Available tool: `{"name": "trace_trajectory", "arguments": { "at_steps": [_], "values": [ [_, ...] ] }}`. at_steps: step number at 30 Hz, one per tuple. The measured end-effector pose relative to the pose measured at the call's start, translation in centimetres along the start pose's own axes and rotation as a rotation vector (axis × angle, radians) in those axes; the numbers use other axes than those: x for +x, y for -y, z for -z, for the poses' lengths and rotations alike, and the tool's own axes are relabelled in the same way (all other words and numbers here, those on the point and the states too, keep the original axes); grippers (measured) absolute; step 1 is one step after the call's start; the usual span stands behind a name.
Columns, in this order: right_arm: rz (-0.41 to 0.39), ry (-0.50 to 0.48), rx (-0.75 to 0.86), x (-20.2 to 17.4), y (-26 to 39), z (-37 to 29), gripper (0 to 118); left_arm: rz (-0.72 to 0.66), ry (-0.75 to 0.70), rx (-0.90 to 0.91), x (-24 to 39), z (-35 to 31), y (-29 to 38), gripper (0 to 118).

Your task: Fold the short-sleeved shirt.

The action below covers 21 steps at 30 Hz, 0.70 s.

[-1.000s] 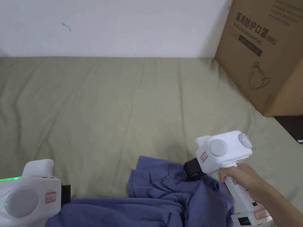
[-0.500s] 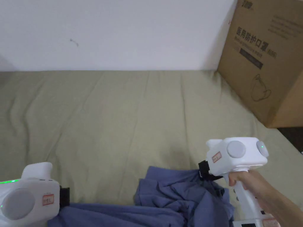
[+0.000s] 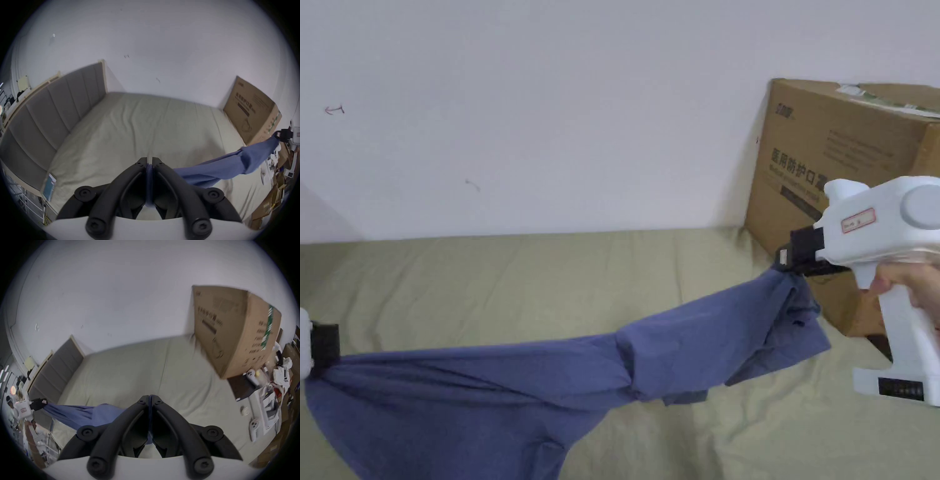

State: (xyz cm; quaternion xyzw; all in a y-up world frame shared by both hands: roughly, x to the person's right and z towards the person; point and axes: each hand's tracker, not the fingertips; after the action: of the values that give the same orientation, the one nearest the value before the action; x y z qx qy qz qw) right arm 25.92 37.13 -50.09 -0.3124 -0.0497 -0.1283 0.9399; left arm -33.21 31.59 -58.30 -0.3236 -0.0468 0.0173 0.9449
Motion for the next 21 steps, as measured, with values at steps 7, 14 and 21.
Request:
{"name": "trace_trajectory", "arguments": {
  "at_steps": [7, 14, 21],
  "values": [
    [0.051, -0.003, 0.122, 1.4, -3.7, -6.5, 4, -0.047, -0.028, 0.116, -2.6, -4.0, -5.5, 9],
    [0.106, -0.06, 0.142, 1.8, -5.0, -5.7, 4, -0.044, -0.041, 0.152, -2.1, -3.5, -8.7, 9],
    [0.12, -0.05, 0.104, 1.2, -8.6, -0.1, 4, -0.03, -0.045, 0.15, -1.6, 0.8, -13.5, 9]
  ]
}}
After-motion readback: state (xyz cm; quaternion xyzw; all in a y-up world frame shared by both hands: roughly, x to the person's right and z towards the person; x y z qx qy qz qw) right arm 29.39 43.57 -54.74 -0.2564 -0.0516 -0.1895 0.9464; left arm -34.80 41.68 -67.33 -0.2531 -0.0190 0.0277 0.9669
